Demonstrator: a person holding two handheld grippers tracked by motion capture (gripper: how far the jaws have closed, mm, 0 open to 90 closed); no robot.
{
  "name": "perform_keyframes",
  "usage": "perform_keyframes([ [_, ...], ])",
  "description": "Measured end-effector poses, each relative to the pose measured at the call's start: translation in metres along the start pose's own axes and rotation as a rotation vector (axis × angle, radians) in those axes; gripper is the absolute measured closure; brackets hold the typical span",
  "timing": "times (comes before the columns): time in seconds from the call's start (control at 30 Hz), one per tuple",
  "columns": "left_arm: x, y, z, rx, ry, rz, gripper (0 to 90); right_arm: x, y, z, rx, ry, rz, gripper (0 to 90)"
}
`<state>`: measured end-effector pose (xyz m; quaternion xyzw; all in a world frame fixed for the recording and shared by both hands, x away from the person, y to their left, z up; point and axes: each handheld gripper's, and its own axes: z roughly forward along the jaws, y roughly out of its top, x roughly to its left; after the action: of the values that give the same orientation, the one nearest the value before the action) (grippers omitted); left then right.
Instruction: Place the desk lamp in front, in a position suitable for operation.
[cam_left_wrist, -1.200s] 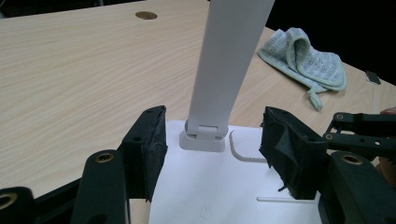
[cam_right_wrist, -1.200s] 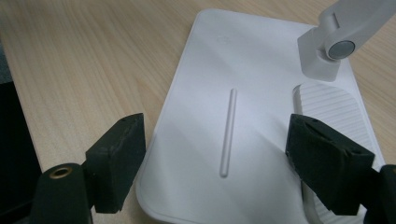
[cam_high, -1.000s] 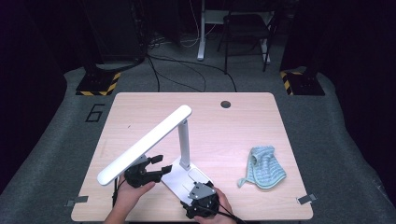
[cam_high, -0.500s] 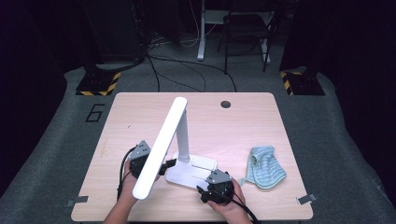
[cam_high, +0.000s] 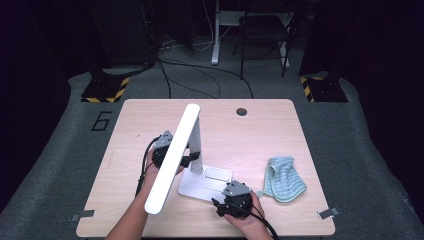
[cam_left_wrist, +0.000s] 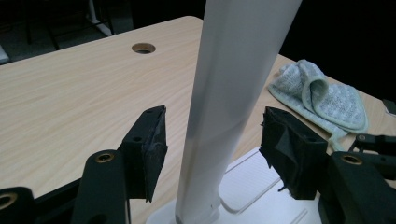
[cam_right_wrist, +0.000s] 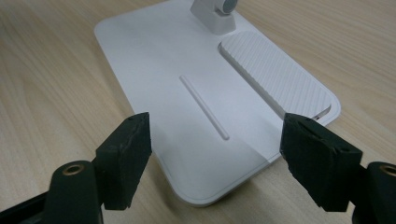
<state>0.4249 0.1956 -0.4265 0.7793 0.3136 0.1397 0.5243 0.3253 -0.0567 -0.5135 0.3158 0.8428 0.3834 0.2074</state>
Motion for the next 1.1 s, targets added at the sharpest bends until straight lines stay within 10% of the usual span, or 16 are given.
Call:
perform_keyframes([
  [0.83, -0.010, -0.007, -0.019, 0.000, -0.038, 0.021, 51.9, -0.013, -0.002, 0.003, 0.049, 0.023, 0.125, 26.6],
  [1.1, -0.004, -0.006, -0.015, 0.020, -0.026, 0.017, 62.4, -0.011, -0.002, 0.004, 0.034, 0.002, 0.070, 29.4],
])
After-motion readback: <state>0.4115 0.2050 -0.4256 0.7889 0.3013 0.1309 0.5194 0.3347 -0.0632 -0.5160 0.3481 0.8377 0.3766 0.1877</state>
